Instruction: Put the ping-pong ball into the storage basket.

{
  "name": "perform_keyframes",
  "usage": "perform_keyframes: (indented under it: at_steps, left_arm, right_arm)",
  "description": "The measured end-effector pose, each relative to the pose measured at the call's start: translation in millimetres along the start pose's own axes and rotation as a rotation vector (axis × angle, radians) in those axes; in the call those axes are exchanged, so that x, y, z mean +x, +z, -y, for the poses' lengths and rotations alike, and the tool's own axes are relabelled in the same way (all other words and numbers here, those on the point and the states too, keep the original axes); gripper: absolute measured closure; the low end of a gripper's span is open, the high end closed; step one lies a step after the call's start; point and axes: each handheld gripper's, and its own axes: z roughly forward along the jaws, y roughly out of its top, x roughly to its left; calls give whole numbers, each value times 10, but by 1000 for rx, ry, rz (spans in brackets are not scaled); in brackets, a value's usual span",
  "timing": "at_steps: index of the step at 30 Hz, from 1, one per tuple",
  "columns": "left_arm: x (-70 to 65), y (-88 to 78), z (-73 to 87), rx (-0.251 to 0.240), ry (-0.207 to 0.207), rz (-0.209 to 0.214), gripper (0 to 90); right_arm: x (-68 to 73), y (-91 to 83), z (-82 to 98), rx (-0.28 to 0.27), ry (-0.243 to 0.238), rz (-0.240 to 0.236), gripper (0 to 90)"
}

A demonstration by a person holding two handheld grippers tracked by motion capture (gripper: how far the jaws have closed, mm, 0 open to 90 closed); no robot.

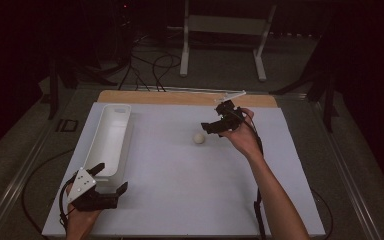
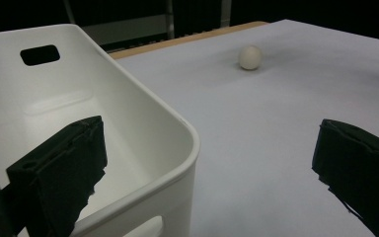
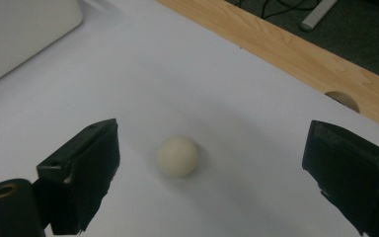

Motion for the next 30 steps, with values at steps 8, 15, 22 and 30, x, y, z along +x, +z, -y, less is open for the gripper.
perform_keyframes:
  at_steps: [8,15,22,30]
  left_arm:
    - [0,0,0,1,1,0,9]
    - [0,0,0,0,1,0,9]
    - [1,0,0,0,1,1,9]
    - [0,0,0,1,1,0,9]
  right_arm:
    - [6,73,-5,14,5,-9,70]
    - [6,142,-2,31,9,-10,70]
    - [19,191,-6,41,10,-14,70]
    - [24,252,-3,54,8,-16,70]
